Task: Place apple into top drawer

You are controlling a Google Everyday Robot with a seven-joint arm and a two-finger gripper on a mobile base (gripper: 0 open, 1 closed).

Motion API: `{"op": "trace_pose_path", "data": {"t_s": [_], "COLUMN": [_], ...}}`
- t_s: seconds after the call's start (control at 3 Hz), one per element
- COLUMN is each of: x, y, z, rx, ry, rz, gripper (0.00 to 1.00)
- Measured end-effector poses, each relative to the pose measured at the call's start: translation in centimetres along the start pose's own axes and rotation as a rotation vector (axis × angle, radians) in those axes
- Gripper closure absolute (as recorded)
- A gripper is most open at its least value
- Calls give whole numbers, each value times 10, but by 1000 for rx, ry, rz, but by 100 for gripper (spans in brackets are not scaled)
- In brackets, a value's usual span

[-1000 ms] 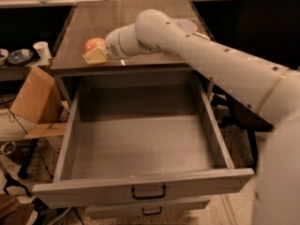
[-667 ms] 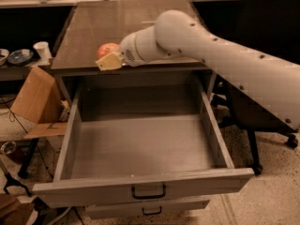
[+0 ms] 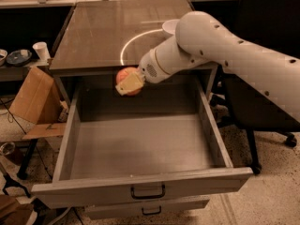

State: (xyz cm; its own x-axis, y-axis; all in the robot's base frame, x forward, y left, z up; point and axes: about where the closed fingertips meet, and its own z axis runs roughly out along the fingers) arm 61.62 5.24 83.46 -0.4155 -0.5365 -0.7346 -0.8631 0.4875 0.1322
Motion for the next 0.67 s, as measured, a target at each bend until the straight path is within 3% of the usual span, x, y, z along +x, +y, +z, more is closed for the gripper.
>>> {"op": "trace_pose_path", "data": {"t_s": [0.33,0.67], "x": [70,109], "y": [8,16], "z": [14,25], "rx": [-129,-228], "ry": [215,341], "rz": [104,166], "gripper": [100,100]}}
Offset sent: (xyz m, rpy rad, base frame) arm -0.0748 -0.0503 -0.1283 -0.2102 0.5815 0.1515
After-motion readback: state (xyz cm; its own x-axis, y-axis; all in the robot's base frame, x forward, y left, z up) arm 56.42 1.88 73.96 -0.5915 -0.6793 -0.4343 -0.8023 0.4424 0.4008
